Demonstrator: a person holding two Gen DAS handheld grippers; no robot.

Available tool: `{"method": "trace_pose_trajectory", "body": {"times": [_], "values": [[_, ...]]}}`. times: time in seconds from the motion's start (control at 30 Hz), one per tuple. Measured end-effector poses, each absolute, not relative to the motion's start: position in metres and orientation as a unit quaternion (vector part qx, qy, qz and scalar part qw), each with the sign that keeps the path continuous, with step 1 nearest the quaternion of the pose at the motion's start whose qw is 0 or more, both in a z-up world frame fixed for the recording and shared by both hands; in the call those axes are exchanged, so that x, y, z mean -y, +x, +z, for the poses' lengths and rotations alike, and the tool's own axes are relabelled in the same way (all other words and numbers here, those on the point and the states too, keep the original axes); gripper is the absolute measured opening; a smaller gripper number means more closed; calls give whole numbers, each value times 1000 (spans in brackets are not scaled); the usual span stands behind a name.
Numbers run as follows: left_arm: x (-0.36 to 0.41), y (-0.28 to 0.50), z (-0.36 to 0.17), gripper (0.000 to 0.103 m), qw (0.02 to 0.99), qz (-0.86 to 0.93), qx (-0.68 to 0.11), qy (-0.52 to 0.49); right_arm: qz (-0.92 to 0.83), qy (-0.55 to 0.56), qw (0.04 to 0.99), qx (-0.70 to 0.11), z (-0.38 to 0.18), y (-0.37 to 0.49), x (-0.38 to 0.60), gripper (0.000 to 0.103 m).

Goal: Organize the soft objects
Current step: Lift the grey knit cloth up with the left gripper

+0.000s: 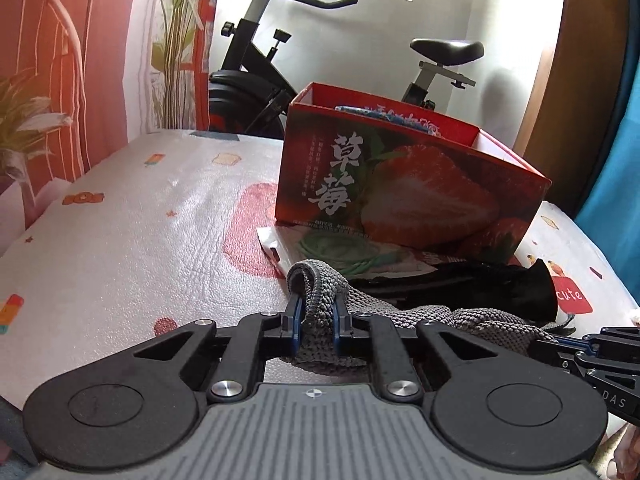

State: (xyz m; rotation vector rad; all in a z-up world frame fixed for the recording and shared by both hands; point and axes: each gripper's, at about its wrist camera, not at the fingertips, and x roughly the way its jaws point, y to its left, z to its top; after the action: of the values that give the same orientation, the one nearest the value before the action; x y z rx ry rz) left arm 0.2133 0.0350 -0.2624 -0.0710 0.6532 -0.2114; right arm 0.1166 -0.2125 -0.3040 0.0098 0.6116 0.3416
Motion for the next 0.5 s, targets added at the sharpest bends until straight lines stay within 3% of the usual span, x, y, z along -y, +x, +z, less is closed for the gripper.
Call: {"method": "trace_pose_trajectory", "body": {"times": [0.5], "values": [[-32, 199, -236, 15, 958, -93, -271, -23, 172, -14, 952, -254, -286, 103, 212, 5]]}}
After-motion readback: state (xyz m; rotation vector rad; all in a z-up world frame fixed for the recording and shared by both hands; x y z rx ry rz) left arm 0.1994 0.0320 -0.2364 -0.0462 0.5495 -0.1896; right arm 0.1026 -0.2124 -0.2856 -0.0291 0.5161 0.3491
